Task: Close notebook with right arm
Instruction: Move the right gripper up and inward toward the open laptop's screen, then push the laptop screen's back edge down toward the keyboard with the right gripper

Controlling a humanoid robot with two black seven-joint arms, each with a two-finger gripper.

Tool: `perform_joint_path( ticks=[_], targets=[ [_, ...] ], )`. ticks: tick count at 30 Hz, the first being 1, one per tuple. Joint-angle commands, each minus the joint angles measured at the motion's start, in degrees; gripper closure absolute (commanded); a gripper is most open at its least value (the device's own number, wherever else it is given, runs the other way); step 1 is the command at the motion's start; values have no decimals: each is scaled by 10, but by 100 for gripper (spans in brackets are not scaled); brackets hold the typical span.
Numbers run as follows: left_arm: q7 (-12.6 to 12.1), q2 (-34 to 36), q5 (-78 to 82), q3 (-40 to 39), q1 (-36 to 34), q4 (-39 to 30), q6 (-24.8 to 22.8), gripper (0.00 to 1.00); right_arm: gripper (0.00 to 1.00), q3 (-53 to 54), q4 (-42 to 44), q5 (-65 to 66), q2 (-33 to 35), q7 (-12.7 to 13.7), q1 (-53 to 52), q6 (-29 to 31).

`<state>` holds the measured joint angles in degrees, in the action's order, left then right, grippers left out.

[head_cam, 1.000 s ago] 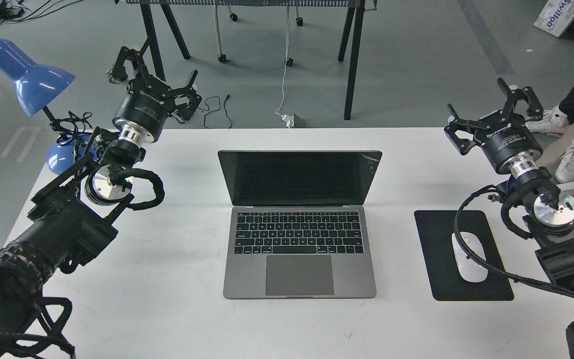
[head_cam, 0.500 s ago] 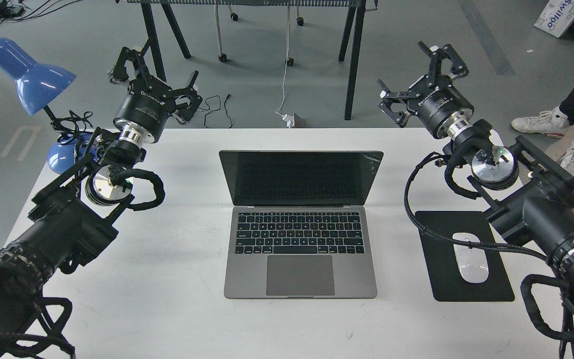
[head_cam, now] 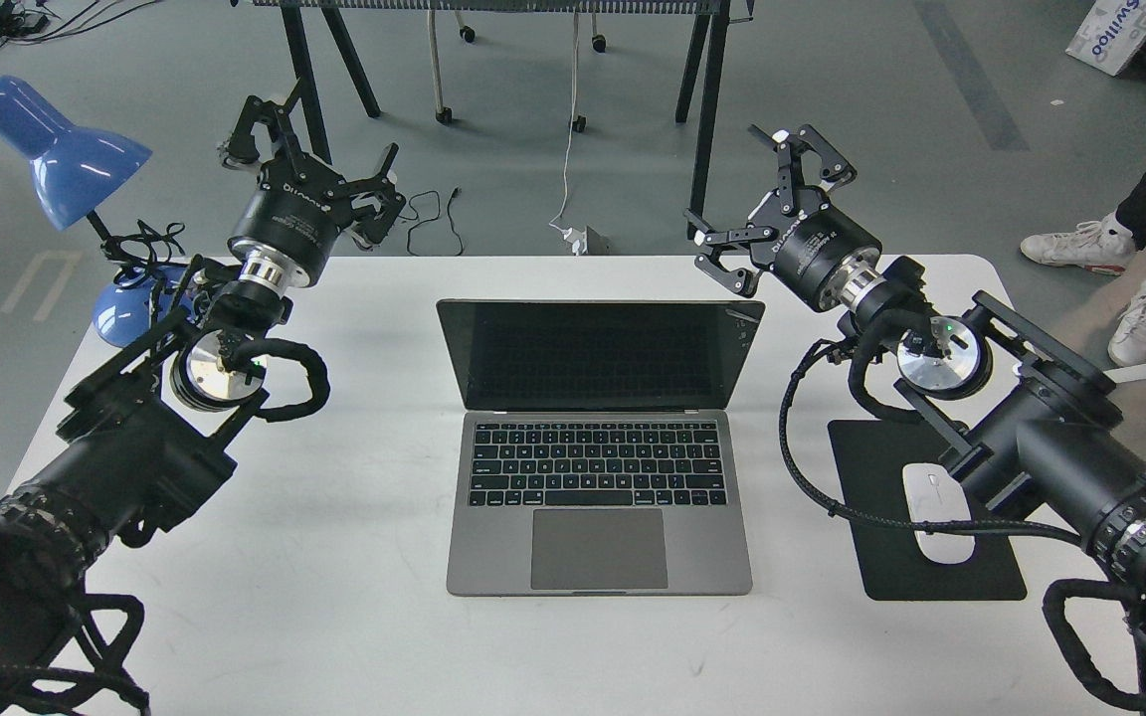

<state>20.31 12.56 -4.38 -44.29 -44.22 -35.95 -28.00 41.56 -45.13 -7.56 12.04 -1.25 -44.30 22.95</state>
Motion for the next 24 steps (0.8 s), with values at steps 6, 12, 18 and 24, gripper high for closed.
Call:
perform_joint_path(
  ticks=[6, 12, 18, 24],
  targets=[
    [0, 0, 1, 0, 0, 0, 0, 0, 0, -3, -54, 1, 32, 3, 40, 2],
    [0, 0, 1, 0, 0, 0, 0, 0, 0, -24, -87, 2, 61, 3, 59, 6],
    [0, 0, 2, 0, 0, 0, 0, 0, 0, -46, -103, 9, 66, 3, 66, 8],
    [0, 0, 1, -1, 0, 0, 0, 0, 0, -61, -106, 76, 65, 3, 76, 8]
  ],
)
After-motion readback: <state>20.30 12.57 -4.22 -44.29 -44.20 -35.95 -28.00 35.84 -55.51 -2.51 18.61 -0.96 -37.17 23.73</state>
